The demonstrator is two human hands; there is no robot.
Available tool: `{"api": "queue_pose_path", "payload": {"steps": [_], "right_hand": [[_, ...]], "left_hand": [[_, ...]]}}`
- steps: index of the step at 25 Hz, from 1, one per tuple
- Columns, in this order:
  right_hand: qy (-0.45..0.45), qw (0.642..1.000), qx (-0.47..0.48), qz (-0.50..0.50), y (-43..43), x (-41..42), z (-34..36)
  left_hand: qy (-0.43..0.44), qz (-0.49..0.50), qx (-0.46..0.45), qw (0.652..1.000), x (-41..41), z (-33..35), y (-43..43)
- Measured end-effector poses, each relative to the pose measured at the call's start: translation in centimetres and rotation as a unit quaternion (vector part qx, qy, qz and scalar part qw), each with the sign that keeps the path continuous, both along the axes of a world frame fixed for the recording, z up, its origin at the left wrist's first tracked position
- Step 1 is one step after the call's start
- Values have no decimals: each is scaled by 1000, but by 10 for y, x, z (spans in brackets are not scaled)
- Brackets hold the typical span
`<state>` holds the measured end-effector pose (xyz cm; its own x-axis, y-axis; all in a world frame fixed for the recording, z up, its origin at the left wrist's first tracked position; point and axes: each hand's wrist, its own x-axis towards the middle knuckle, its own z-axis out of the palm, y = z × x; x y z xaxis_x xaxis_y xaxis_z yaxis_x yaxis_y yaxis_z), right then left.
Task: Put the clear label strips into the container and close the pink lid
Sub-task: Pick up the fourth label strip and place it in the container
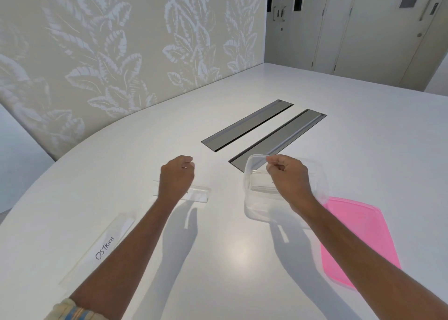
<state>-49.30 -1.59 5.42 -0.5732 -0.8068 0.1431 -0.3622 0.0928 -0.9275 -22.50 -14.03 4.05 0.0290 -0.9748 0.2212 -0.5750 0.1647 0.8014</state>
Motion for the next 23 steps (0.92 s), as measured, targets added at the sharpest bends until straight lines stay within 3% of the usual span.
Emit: {"api": "queue_pose_path", "payload": {"steps": [4,8,17,23], "right_hand": [[5,999,0,50,-10,42,-4],[9,994,20,109,-23,79,-15],[138,956,150,210,-72,121,-73],[178,946,182,201,-92,129,-95]], "left_hand": [[-31,37,0,999,47,-9,-16],[-118,5,11,993,90,-33,-35],[-330,-78,87,937,145,-53,-77],[-358,-108,81,924,147,-59,-91]]}}
